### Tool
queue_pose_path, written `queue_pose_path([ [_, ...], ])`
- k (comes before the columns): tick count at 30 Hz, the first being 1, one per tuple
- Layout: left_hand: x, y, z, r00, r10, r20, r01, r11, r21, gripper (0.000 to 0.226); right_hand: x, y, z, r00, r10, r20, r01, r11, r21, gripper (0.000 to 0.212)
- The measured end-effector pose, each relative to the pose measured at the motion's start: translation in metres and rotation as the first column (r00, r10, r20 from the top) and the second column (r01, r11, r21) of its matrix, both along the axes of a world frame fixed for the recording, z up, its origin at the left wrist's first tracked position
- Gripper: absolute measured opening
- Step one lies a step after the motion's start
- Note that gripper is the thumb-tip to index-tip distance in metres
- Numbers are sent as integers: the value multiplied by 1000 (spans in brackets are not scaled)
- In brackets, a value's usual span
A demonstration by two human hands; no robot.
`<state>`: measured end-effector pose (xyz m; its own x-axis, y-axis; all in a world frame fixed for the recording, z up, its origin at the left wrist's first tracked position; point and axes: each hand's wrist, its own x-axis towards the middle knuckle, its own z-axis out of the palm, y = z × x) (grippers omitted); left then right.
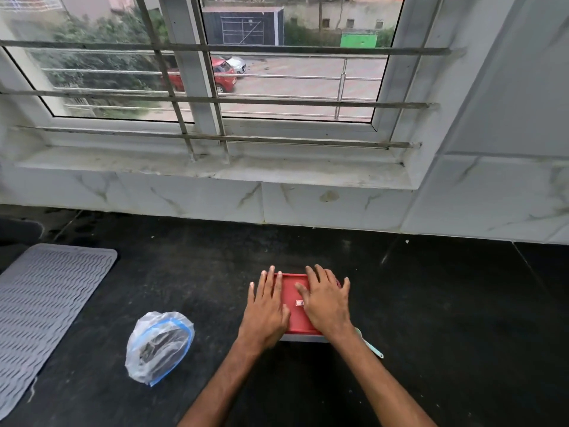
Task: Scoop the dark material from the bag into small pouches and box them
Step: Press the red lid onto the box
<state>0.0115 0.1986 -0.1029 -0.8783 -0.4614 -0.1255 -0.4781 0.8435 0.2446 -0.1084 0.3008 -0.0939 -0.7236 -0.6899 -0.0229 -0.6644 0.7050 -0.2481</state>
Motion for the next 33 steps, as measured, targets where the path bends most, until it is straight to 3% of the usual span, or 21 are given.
queue_pose_path([
  [2, 0, 2, -3, 1000, -1, -20, 1, 1000, 1, 82, 0, 9, -3, 996, -23, 86, 22, 1000, 12, 60],
  [11, -5, 5, -9, 999, 27, -21, -27, 1000, -2, 86, -9, 12, -9, 995, 17, 93, -22, 998, 52, 65],
  [18, -6, 0, -13, 993, 29, -111, -17, 994, 104, 90, -14, 15, -12, 995, 36, 95, -36, 999, -6, 63],
  [24, -9, 0, -5, 991, 68, -113, -52, 989, 139, 92, -11, 9, -12, 989, -118, 87, 130, 980, -149, 40],
  [28, -17, 4, 0, 967, 211, -144, -184, 966, 181, 74, -17, 14, -8, 865, -383, 325, 468, 850, -242, 40],
  [33, -24, 14, 2, 933, 294, -209, -263, 951, 163, 59, -20, 20, 5, 867, -425, 259, 485, 838, -250, 32],
])
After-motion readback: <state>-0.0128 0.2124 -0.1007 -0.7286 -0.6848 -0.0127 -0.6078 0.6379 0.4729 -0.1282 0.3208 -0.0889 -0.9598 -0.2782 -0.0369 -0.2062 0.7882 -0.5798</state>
